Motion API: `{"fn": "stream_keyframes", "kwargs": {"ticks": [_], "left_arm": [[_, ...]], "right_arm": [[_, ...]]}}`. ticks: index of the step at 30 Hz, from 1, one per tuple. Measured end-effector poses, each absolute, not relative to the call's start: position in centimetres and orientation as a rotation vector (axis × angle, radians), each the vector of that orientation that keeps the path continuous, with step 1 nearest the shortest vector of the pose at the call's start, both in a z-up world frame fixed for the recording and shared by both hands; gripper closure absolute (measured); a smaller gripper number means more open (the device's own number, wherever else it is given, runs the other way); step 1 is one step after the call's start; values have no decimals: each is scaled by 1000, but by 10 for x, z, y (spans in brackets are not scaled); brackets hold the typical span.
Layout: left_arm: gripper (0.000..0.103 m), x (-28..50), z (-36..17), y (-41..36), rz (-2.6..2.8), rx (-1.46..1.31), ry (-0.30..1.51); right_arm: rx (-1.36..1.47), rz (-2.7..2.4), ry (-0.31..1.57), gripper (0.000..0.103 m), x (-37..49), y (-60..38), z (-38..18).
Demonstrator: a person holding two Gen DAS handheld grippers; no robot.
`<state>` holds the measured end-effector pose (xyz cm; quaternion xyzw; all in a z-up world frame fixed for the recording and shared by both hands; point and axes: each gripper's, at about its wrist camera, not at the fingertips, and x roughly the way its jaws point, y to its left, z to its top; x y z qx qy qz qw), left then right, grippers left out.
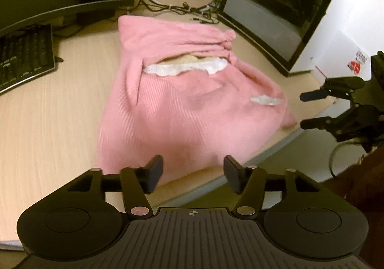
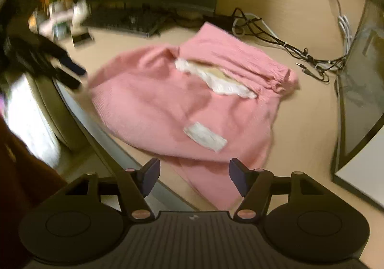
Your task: Fold clothes
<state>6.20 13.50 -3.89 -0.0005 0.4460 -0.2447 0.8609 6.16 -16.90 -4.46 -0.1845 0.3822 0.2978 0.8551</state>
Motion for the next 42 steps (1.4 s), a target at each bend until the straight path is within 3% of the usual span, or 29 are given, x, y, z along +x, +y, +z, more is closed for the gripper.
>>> {"fn": "stream_keyframes", "kwargs": {"ticks": [3, 7, 9, 10, 15, 17, 20, 24, 31, 32, 34, 35, 39, 42], "left_arm": [[24, 65, -35, 139, -515, -8, 927], [15, 72, -32, 139, -500, -8, 913], [15, 75, -30, 139, -492, -8, 906], [15, 77, -29, 139, -489, -8, 903], [10, 85, -31, 144, -452, -23, 904], [10, 88, -35, 149, -428, -39, 915], [10, 92, -40, 156, -390, -62, 931], [10, 98, -48, 165, -341, -93, 952], [15, 119, -51, 161, -294, -144, 941], [15, 121, -46, 158, -311, -167, 922], [14, 124, -37, 151, -347, -204, 895], [14, 125, -33, 147, -364, -216, 886], [12, 123, -24, 138, -389, -184, 871], [12, 121, -27, 144, -371, -190, 879]], "right_arm": [[-524, 568, 756, 39, 58, -159, -64], [-500, 540, 704, 41, 77, -148, -76], [-466, 560, 707, 94, 89, -143, -69], [-421, 563, 714, 98, 95, -146, -59], [-299, 609, 742, 98, 86, -189, -13], [-368, 620, 807, 96, 72, -203, -21], [-403, 597, 849, 79, 59, -213, -35], [-359, 554, 841, 68, 55, -208, -51], [-348, 519, 829, 66, 64, -177, -82], [-344, 515, 832, 66, 69, -173, -85], [-325, 512, 839, 94, 76, -170, -85], [-314, 511, 834, 101, 77, -171, -80], [-308, 519, 757, 101, 57, -195, -40], [-325, 519, 834, 101, 47, -210, -42]]}}
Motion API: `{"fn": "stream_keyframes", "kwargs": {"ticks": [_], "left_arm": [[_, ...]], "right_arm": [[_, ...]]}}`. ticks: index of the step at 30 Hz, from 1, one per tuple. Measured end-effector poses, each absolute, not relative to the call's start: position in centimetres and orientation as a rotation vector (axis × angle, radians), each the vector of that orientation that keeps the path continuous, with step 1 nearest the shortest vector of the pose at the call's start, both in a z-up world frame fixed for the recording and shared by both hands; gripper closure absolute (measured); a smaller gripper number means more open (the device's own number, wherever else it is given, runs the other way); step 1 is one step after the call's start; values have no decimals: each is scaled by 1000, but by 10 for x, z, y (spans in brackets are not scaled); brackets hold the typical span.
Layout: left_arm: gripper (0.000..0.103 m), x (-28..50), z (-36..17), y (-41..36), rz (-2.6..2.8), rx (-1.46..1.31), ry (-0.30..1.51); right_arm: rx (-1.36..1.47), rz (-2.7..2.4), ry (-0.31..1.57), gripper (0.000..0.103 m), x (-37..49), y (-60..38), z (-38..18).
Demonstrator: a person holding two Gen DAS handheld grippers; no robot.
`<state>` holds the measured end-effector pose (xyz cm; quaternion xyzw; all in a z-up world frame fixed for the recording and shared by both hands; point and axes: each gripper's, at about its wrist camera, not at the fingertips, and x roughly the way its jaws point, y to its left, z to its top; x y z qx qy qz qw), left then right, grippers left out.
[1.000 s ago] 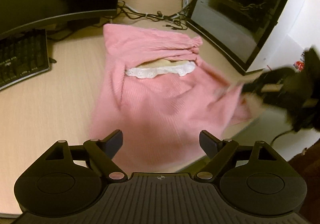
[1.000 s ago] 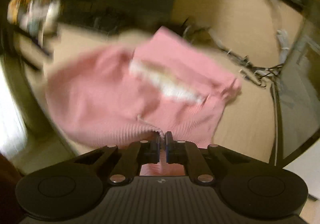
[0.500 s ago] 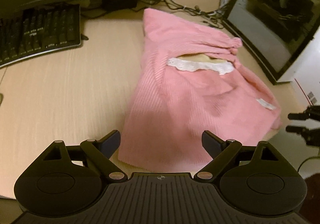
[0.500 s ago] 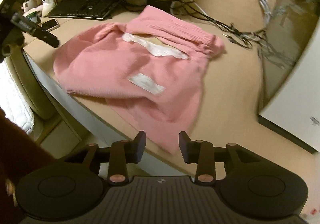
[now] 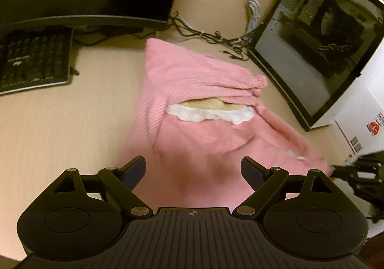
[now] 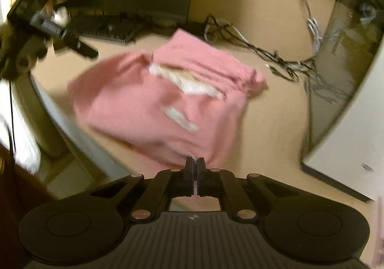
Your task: Fold clothes
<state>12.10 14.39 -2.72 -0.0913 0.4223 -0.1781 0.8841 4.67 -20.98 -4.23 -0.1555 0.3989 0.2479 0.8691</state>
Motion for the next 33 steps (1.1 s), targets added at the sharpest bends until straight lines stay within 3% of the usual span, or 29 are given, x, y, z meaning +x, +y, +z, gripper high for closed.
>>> {"fn": "stream_keyframes", "kwargs": {"ticks": [5, 7, 9, 10, 19, 23, 25, 33], "left_arm": [[11, 122, -39, 162, -307, -175, 930], [11, 122, -43, 169, -283, -143, 948], [10, 123, -47, 176, -274, -149, 970], [10, 124, -50, 179, -276, -158, 982], [14, 133, -39, 143, -377, -131, 903], [30, 137, -35, 119, -490, -152, 895], [32, 138, -42, 107, -538, -141, 921], [33, 160, -78, 110, -534, -208, 1016]], "right_arm": [[-352, 508, 999, 98, 35, -229, -61], [-340, 508, 999, 87, 33, -227, -62], [-281, 545, 975, 64, 33, -225, -54], [-254, 558, 961, 61, 33, -224, -51], [-70, 416, 792, 60, 84, -184, -32], [96, 359, 853, 59, 142, -164, -51], [123, 357, 886, 59, 161, -150, -61], [-55, 308, 933, 52, 186, -101, -92]]}}
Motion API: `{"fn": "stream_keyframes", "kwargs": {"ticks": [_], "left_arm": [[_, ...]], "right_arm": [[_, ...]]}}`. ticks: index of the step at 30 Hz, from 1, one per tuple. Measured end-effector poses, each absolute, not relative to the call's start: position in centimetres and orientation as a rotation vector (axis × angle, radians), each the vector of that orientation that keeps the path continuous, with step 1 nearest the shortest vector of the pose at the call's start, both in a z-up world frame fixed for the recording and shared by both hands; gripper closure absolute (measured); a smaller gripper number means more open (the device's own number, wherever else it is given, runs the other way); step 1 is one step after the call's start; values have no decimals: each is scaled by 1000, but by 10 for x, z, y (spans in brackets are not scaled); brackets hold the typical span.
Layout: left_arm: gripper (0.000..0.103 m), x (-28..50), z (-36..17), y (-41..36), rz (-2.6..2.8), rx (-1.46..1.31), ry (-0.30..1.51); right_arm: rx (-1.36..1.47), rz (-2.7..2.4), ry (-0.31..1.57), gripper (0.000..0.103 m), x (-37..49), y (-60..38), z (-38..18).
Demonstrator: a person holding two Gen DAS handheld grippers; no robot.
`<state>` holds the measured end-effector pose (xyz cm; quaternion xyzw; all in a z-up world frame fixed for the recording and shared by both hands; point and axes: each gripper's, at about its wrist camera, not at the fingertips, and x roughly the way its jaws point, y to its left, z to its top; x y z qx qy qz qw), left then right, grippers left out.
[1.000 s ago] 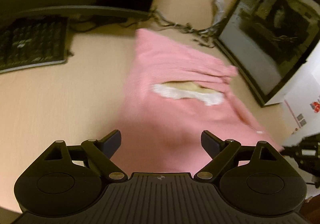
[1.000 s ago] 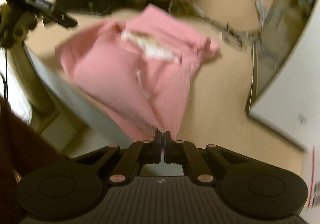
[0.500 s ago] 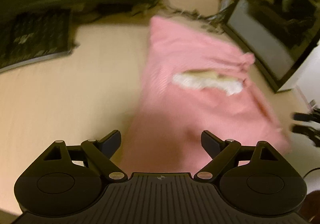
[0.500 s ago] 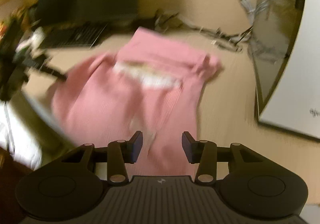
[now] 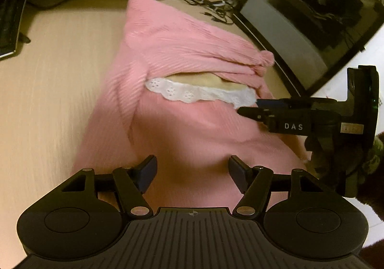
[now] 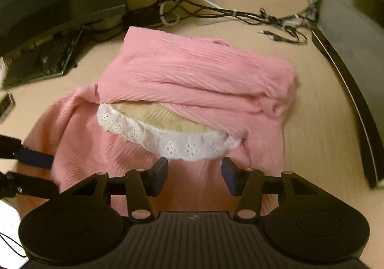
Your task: Fold clothes
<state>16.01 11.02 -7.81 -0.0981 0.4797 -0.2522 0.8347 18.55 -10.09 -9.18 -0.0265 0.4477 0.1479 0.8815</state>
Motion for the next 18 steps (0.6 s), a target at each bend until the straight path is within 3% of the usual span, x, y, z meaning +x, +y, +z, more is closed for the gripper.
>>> {"fn": "stream_keyframes", "kwargs": {"ticks": [13, 18], "left_arm": [[33, 227, -76, 113, -385, -294, 997], [31, 220, -72, 118, -399, -222, 1017]], "right_arm": [[-125, 394, 915, 49, 286, -104, -96], [-171, 390, 851, 50, 254, -146, -65]]}}
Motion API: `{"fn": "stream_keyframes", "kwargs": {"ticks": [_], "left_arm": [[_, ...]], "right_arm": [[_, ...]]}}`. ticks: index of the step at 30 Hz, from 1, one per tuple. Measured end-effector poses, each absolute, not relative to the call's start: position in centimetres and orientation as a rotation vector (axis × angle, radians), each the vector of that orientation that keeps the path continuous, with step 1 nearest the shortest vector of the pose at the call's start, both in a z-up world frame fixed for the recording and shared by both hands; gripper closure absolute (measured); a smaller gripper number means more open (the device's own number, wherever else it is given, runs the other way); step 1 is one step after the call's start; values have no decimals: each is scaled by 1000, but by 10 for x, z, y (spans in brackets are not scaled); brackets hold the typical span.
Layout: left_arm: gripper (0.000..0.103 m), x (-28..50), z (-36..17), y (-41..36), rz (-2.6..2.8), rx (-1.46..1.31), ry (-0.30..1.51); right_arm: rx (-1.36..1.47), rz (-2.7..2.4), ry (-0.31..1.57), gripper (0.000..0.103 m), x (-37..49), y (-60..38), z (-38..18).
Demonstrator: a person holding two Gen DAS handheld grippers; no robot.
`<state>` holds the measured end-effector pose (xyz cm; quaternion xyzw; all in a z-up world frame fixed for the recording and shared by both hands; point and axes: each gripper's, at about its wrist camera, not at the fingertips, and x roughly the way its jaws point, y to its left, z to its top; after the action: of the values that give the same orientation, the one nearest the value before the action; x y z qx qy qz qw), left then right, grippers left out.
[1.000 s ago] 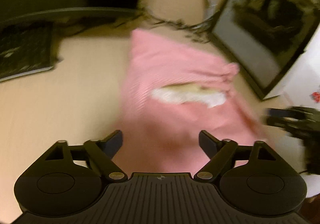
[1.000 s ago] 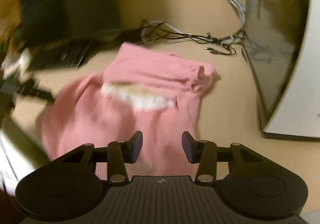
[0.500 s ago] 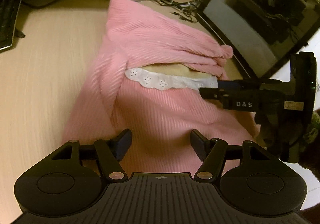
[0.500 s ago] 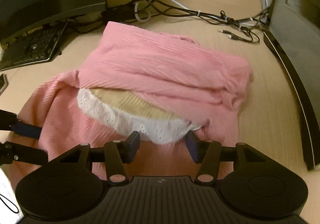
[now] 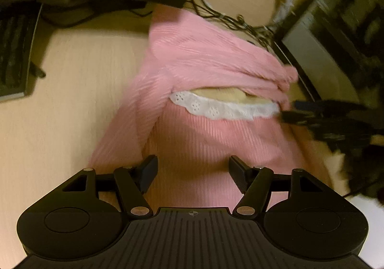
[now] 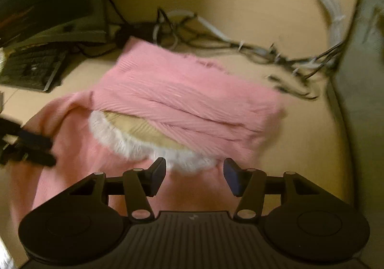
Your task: Fold clothes
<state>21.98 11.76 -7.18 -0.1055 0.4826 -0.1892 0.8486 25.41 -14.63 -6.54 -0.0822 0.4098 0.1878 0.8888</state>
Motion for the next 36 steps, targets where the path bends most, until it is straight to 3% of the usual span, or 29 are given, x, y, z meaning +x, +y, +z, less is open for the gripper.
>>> {"fn": "stream_keyframes", "kwargs": {"ticks": [4, 10, 12, 14, 19, 23, 27, 28, 29, 30, 36], "left_arm": [[30, 201, -70, 123, -433, -127, 1023], [30, 170, -58, 149, -434, -64, 1011], [20, 156, -43, 158, -450, -57, 965], [15, 150, -32, 164, -403, -33, 903], [16, 169, -42, 168, -280, -1, 865], [43, 177, -65, 159, -294, 85, 917], [46, 160, -72, 163, -342, 65, 938], [55, 157, -72, 160, -345, 88, 922], [83, 154, -73, 157, -348, 111, 906], [92, 149, -69, 149, -377, 164, 886], [93, 120, -56, 110, -544, 407, 814]], "right_arm": [[-148, 370, 878, 65, 180, -162, -50], [-203, 329, 1028, 65, 98, -156, -74], [-203, 309, 1053, 65, 84, -159, -79], [-170, 267, 1037, 65, 76, -163, -74], [-59, 192, 932, 53, 77, -171, -53], [-24, 164, 891, 49, 75, -170, -48], [-1, 143, 884, 45, 72, -169, -50], [11, 135, 884, 45, 72, -170, -52], [35, 118, 887, 45, 73, -173, -54], [61, 98, 890, 45, 73, -176, -56], [231, -15, 879, 45, 72, -205, -64]]}}
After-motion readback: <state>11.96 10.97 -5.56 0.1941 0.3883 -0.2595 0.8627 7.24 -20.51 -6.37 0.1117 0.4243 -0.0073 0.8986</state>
